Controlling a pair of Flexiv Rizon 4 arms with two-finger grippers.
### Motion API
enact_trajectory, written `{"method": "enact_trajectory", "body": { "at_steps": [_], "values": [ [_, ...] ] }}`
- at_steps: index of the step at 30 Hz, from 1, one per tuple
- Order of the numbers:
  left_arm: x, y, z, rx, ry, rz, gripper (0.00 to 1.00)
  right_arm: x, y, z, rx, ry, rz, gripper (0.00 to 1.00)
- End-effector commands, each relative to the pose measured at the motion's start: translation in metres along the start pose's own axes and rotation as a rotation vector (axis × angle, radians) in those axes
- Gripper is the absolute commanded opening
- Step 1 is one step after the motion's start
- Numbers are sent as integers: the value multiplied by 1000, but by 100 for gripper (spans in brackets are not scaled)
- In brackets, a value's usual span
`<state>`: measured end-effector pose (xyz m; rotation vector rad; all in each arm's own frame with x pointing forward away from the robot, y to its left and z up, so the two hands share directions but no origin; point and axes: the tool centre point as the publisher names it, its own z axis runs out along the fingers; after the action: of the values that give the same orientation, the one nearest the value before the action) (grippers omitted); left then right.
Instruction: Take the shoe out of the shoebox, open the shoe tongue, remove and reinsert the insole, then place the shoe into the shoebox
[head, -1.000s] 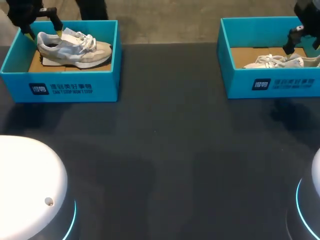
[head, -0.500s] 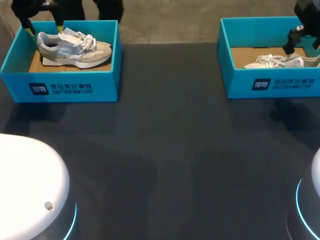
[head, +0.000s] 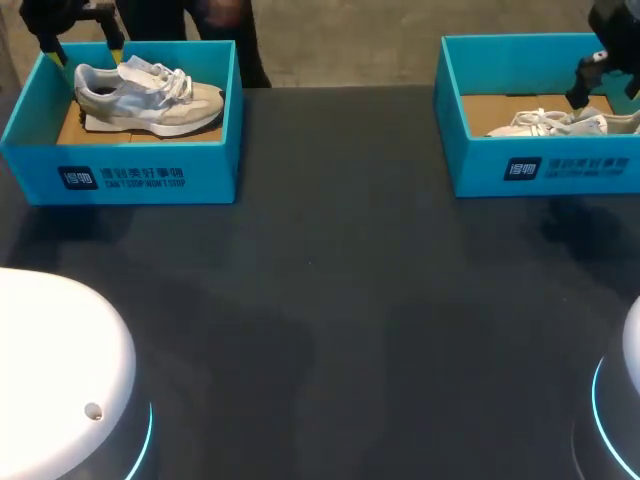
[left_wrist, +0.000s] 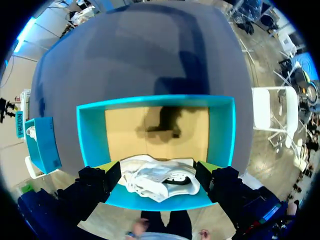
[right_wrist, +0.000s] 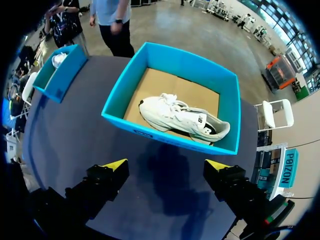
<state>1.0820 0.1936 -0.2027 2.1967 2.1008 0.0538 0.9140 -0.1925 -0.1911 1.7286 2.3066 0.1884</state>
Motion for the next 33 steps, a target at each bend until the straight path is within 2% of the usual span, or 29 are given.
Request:
{"method": "enact_trajectory", "body": {
  "at_steps": [1,2,5,13,14,17,20,24,25,27,29,31,33],
  "values": [
    [17,15,11,-18,3,15,100,0,0,0,-1,0,1,100],
    [22,19,14,-47,39,7,100,0,0,0,-1,0,1,100],
    [35,29,15,-58,71,23,100,0,0,0,-1,0,1,100],
    [61,51,25,-35,122,66,100,0,0,0,-1,0,1,100],
    [64,56,27,-52,143,35,100,0,0,0,-1,0,1,100],
    [70,63,31,-66,109,48,100,0,0,0,-1,0,1,100],
    [74,76,39,-71,144,71,100,0,0,0,-1,0,1,100],
    [74,89,42,-55,102,99,100,0,0,0,-1,0,1,100],
    [74,91,43,-63,120,91,100,0,0,0,-1,0,1,100],
    [73,93,41,-48,72,89,100,0,0,0,-1,0,1,100],
    [74,97,39,-65,83,79,100,0,0,0,-1,0,1,100],
    [76,97,37,-65,45,88,100,0,0,0,-1,0,1,100],
    [77,98,40,-63,62,95,100,0,0,0,-1,0,1,100]
  ]
}}
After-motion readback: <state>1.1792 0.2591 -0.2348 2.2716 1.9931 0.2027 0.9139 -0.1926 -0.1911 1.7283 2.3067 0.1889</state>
